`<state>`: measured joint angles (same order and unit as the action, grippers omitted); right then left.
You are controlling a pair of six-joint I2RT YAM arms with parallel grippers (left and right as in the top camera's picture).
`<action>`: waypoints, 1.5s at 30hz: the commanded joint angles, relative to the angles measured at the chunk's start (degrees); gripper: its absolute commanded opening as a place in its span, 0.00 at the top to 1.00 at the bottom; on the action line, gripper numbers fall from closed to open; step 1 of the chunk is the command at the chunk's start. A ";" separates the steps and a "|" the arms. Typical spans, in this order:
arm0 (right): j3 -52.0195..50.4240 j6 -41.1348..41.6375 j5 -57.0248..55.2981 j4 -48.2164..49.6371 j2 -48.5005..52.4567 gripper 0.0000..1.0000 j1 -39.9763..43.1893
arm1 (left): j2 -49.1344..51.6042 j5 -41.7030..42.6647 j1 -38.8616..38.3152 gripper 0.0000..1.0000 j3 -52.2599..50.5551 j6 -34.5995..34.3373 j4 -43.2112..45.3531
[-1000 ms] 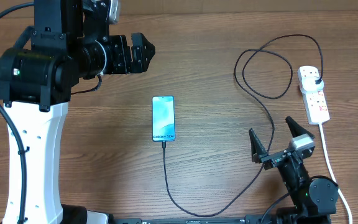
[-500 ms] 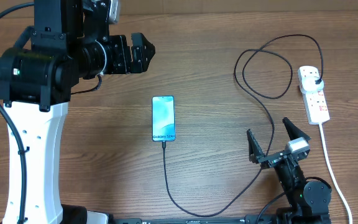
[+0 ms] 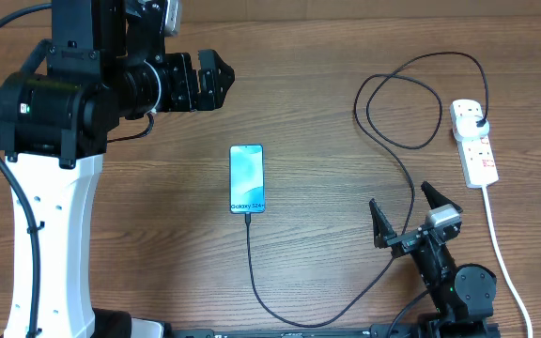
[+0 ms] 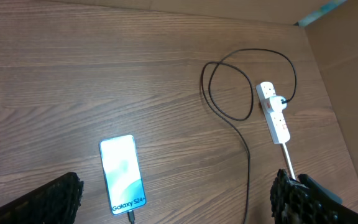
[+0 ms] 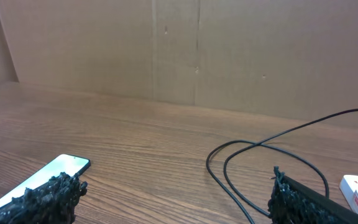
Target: Plug charger to phone and switch on socket
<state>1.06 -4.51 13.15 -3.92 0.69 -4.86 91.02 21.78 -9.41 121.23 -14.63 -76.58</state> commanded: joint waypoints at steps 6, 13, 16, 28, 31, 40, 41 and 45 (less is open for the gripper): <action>-0.61 0.15 0.22 0.37 -0.52 0.00 0.11 | -0.26 -0.42 0.11 0.00 0.74 0.31 0.07; -0.61 0.15 0.24 0.37 -0.52 0.00 0.11 | -0.26 -0.42 0.11 0.00 0.74 0.31 0.07; -0.61 0.15 0.22 0.37 -0.52 0.00 0.11 | -0.26 -0.42 0.11 0.00 0.74 0.31 0.07; -0.61 0.15 0.24 0.37 -0.52 0.00 0.11 | -0.26 -0.42 0.11 0.00 0.74 0.31 0.07; -0.61 0.15 0.24 0.37 -0.52 0.00 0.11 | -0.28 -0.66 0.07 0.00 0.74 0.31 0.07; -0.61 0.15 0.22 0.37 -0.52 0.00 0.11 | -3.61 -1.25 0.07 0.01 -0.37 0.31 0.09; -0.61 0.15 0.24 0.37 -0.52 0.00 0.11 | -4.50 -1.25 0.07 0.00 -1.14 0.31 0.09; -0.61 0.15 0.24 0.37 -0.52 0.00 0.11 | -9.57 -1.68 0.07 0.00 -7.58 0.50 0.09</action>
<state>1.06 -4.51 13.17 -3.86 0.69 -4.86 86.63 21.10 -9.41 118.02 -14.63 -76.55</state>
